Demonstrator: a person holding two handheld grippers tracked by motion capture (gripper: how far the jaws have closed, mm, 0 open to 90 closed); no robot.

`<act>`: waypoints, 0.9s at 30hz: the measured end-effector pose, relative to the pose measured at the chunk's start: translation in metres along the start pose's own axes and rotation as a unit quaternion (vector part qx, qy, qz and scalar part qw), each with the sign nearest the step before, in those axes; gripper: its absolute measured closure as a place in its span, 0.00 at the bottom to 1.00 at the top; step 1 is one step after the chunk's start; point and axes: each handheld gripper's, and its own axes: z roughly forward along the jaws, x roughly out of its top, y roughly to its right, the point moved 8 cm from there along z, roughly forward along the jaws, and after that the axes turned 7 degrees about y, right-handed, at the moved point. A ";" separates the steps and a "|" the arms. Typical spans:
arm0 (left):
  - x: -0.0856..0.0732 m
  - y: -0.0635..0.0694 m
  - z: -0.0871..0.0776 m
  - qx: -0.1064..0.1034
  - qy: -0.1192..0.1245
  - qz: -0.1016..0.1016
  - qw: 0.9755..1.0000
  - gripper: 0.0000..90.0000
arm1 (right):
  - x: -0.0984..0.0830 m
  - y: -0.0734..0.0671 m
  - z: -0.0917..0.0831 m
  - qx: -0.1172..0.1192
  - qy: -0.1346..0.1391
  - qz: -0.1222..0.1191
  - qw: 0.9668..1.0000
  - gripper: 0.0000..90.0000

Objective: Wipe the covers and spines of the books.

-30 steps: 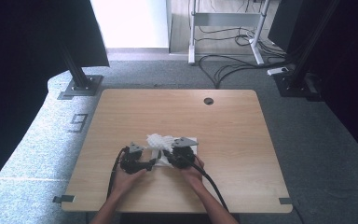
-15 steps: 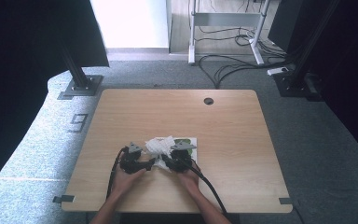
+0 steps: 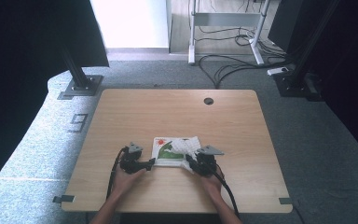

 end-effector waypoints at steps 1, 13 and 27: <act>0.000 0.000 0.000 -0.001 0.000 0.000 1.000 0.31 | 0.000 0.004 -0.003 -0.001 0.003 0.003 1.000 0.79; 0.000 0.001 0.000 0.001 0.000 0.000 1.000 0.31 | 0.030 -0.042 0.036 0.026 0.005 -0.038 0.999 0.79; 0.001 0.001 0.001 0.003 0.000 0.003 1.000 0.31 | 0.018 0.015 0.028 -0.033 -0.015 -0.030 0.999 0.78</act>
